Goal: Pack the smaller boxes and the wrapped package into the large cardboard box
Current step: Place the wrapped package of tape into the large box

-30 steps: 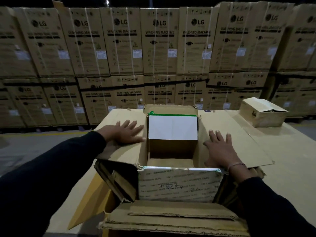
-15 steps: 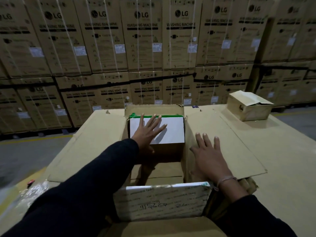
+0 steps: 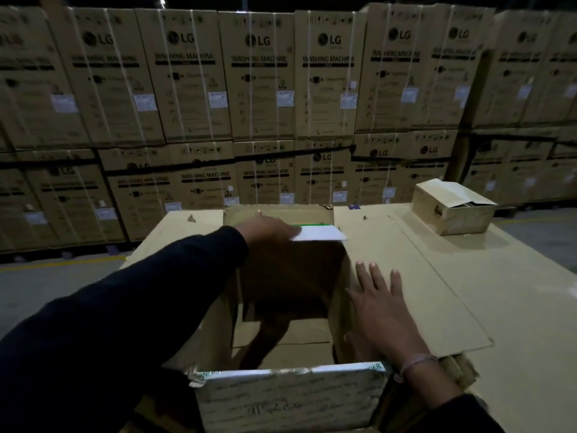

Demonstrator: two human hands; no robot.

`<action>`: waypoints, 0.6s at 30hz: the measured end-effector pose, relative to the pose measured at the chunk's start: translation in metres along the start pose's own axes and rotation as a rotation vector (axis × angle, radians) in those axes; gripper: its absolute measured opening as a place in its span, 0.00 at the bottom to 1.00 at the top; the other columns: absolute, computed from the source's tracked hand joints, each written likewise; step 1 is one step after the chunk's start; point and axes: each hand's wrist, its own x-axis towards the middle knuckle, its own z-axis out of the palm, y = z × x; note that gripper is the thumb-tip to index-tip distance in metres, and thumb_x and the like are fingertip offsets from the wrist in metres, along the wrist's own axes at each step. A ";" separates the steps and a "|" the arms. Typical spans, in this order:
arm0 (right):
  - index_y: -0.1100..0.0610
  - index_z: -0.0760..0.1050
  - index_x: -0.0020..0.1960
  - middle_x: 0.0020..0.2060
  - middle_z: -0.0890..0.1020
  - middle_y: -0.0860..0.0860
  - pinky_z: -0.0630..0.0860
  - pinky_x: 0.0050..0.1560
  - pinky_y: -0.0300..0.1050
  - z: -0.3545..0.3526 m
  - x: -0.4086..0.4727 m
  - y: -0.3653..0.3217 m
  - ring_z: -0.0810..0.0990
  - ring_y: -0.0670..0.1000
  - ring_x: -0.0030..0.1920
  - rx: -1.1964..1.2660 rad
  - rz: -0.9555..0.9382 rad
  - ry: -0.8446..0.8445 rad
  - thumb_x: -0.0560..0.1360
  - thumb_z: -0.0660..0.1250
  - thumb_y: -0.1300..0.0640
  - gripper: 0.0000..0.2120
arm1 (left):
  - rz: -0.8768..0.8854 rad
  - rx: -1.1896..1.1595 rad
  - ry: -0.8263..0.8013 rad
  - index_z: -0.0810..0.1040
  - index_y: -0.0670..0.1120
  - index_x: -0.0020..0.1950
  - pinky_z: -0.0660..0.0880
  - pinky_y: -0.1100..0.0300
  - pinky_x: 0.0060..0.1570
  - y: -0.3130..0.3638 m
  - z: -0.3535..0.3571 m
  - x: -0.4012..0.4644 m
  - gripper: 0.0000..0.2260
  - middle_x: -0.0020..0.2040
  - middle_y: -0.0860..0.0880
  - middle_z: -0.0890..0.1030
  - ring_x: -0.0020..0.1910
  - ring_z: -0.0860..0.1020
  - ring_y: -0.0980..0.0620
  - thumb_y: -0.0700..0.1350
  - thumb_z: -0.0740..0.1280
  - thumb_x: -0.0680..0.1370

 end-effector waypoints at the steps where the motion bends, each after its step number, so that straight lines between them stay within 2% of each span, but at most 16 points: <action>1: 0.47 0.53 0.84 0.84 0.41 0.59 0.37 0.77 0.73 -0.001 0.000 0.000 0.39 0.65 0.83 -0.004 -0.002 -0.004 0.80 0.63 0.40 0.37 | 0.048 0.058 0.051 0.67 0.52 0.78 0.59 0.41 0.76 -0.001 -0.015 0.002 0.22 0.78 0.47 0.69 0.77 0.66 0.42 0.56 0.59 0.85; 2: 0.47 0.53 0.84 0.84 0.41 0.59 0.37 0.77 0.73 -0.002 -0.001 0.000 0.38 0.65 0.83 -0.014 -0.001 0.000 0.81 0.62 0.40 0.36 | 0.088 0.142 0.121 0.67 0.52 0.78 0.60 0.40 0.75 -0.002 -0.027 0.004 0.21 0.77 0.46 0.71 0.75 0.69 0.43 0.51 0.61 0.85; 3: 0.47 0.53 0.85 0.84 0.40 0.59 0.36 0.77 0.73 -0.002 -0.001 0.000 0.38 0.65 0.83 -0.025 0.003 0.004 0.81 0.62 0.40 0.36 | 0.112 0.258 0.207 0.64 0.51 0.80 0.56 0.36 0.76 -0.005 -0.033 0.012 0.24 0.78 0.46 0.69 0.77 0.67 0.41 0.47 0.63 0.84; 5: 0.48 0.53 0.85 0.84 0.40 0.60 0.33 0.76 0.73 -0.001 0.000 0.001 0.37 0.65 0.83 -0.029 0.016 0.000 0.81 0.62 0.40 0.36 | 0.042 0.387 0.409 0.49 0.51 0.84 0.43 0.27 0.74 -0.016 -0.036 0.033 0.35 0.82 0.40 0.56 0.81 0.52 0.33 0.46 0.65 0.82; 7: 0.49 0.57 0.84 0.84 0.42 0.61 0.32 0.74 0.72 0.000 0.002 0.000 0.39 0.66 0.83 -0.016 0.026 -0.011 0.80 0.65 0.40 0.37 | -0.007 0.418 0.600 0.38 0.51 0.84 0.40 0.26 0.73 -0.022 -0.029 0.050 0.39 0.83 0.36 0.41 0.80 0.39 0.30 0.45 0.61 0.81; 8: 0.49 0.62 0.82 0.84 0.47 0.62 0.35 0.74 0.73 0.001 0.002 -0.001 0.44 0.67 0.83 -0.011 0.029 -0.020 0.77 0.69 0.40 0.37 | 0.000 0.413 0.674 0.35 0.51 0.83 0.41 0.26 0.74 -0.024 -0.023 0.058 0.39 0.82 0.35 0.36 0.79 0.35 0.30 0.44 0.58 0.80; 9: 0.48 0.71 0.77 0.82 0.56 0.64 0.42 0.74 0.74 0.002 0.003 0.000 0.53 0.69 0.82 -0.013 0.035 -0.012 0.70 0.75 0.40 0.38 | 0.014 0.416 0.723 0.34 0.50 0.83 0.41 0.27 0.73 -0.025 -0.013 0.064 0.40 0.81 0.36 0.34 0.79 0.33 0.31 0.45 0.56 0.78; 10: 0.49 0.81 0.68 0.77 0.68 0.65 0.51 0.72 0.75 0.006 0.005 0.002 0.65 0.71 0.77 0.001 0.049 -0.004 0.60 0.81 0.40 0.38 | 0.023 0.386 0.705 0.34 0.51 0.83 0.41 0.27 0.73 -0.028 0.000 0.071 0.40 0.81 0.36 0.32 0.79 0.33 0.31 0.47 0.57 0.79; 11: 0.50 0.87 0.57 0.70 0.77 0.65 0.57 0.68 0.75 0.013 0.006 0.004 0.75 0.71 0.70 0.010 0.035 0.029 0.50 0.84 0.41 0.37 | 0.022 0.330 0.631 0.35 0.52 0.83 0.41 0.26 0.73 -0.032 0.017 0.078 0.40 0.81 0.37 0.33 0.79 0.33 0.32 0.50 0.58 0.80; 12: 0.50 0.89 0.50 0.65 0.81 0.65 0.60 0.65 0.74 0.019 0.008 0.007 0.80 0.70 0.65 0.029 0.013 0.068 0.44 0.84 0.43 0.35 | 0.003 0.276 0.535 0.36 0.54 0.83 0.41 0.26 0.73 -0.036 0.035 0.084 0.38 0.82 0.39 0.34 0.80 0.35 0.32 0.55 0.59 0.82; 14: 0.49 0.88 0.45 0.63 0.82 0.64 0.60 0.63 0.74 0.024 0.009 0.006 0.82 0.69 0.63 0.054 0.008 0.092 0.44 0.84 0.45 0.30 | -0.076 0.176 0.345 0.39 0.59 0.83 0.45 0.26 0.74 -0.048 0.067 0.094 0.36 0.84 0.43 0.44 0.82 0.44 0.34 0.63 0.56 0.82; 16: 0.49 0.88 0.45 0.63 0.83 0.63 0.60 0.63 0.73 0.025 0.010 0.005 0.82 0.69 0.63 0.044 -0.011 0.114 0.45 0.84 0.44 0.28 | -0.114 0.139 0.270 0.44 0.60 0.83 0.48 0.28 0.75 -0.055 0.079 0.100 0.35 0.83 0.45 0.53 0.81 0.54 0.36 0.66 0.56 0.81; 18: 0.48 0.88 0.46 0.64 0.82 0.63 0.59 0.65 0.72 0.027 0.010 0.005 0.82 0.69 0.63 0.036 -0.002 0.086 0.46 0.85 0.44 0.29 | -0.102 0.113 0.228 0.45 0.60 0.83 0.46 0.29 0.76 -0.055 0.073 0.102 0.36 0.83 0.45 0.54 0.81 0.54 0.37 0.68 0.57 0.80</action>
